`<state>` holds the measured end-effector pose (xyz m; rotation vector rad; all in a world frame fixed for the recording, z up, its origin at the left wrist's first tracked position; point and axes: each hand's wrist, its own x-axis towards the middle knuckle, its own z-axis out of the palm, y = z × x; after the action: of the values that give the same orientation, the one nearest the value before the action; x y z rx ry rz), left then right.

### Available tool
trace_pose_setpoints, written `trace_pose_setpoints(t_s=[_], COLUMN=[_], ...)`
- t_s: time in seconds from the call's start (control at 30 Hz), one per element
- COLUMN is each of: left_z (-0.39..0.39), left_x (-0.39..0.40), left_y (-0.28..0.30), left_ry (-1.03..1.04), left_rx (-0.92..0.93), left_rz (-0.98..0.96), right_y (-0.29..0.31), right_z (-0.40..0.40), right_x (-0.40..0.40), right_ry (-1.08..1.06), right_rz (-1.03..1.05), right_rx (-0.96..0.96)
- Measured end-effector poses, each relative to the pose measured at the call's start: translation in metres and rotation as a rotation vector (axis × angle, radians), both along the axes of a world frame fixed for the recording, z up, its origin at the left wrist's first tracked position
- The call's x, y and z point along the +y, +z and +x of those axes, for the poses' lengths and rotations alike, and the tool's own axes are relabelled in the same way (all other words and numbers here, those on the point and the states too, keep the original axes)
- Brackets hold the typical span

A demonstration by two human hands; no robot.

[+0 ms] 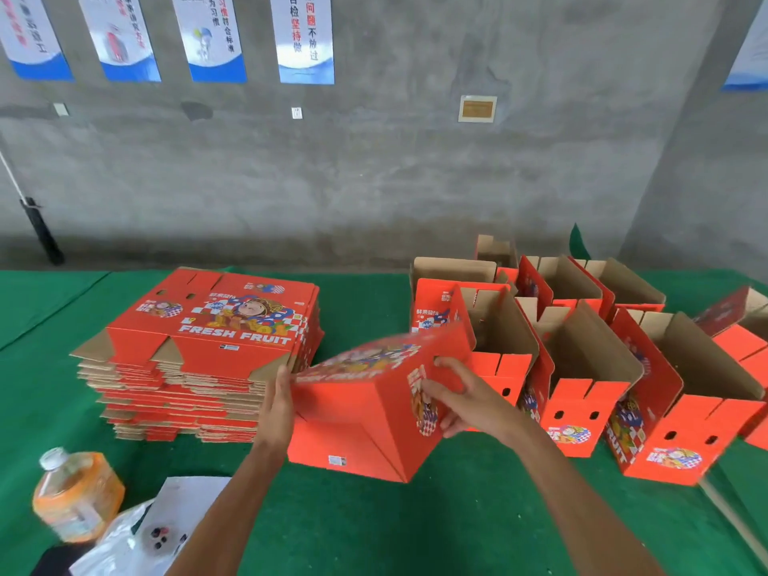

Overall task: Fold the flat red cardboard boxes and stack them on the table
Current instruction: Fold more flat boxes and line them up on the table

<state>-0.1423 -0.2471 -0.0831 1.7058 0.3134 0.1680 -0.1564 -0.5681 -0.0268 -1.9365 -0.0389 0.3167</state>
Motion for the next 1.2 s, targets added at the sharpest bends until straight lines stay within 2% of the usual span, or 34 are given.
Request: trace_pose_setpoints(t_s=[0.13,0.23,0.3,0.37,0.43,0.53,0.73,0.87,1.0,1.2], left_z=[-0.001,-0.008,-0.013,-0.021,-0.034,-0.042,-0.013,0.020,0.063,0.139], left_x=[-0.010,-0.039,-0.064,-0.088,-0.106,-0.121,-0.132,-0.142,-0.152,-0.172], left_y=[-0.004,-0.005,-0.012,-0.024,-0.037,-0.060,-0.079,-0.086,-0.093,-0.100], left_ry=[-0.042,-0.223,-0.373,-0.418,-0.417,-0.439,-0.342,-0.348,-0.359,-0.396], left_rx=[0.122,0.094,0.038,-0.033,-0.063,-0.057,-0.014,0.042,0.063,0.052], left_rz=[-0.067,-0.059,-0.120,-0.190,-0.174,-0.147,0.271,0.287,0.309,0.430], right_y=[-0.014,-0.047,-0.075,-0.104,-0.130,-0.157,-0.182,-0.188,-0.194,-0.208], right_z=[-0.003,-0.009,-0.019,-0.032,-0.044,-0.054,-0.042,-0.011,0.031,0.095], right_x=[0.020,0.047,0.067,0.081,0.086,0.082,0.076,0.068,0.052,0.026], right_ry=[0.122,0.113,0.083,0.037,-0.040,-0.132,-0.182,-0.209,-0.129,-0.070], right_rz=[-0.320,-0.646,-0.842,-0.930,-0.916,-0.859,-0.878,-0.881,-0.858,-0.800], right_rx=[-0.333,-0.516,-0.549,-0.447,-0.346,-0.299,-0.250,-0.245,-0.207,-0.221])
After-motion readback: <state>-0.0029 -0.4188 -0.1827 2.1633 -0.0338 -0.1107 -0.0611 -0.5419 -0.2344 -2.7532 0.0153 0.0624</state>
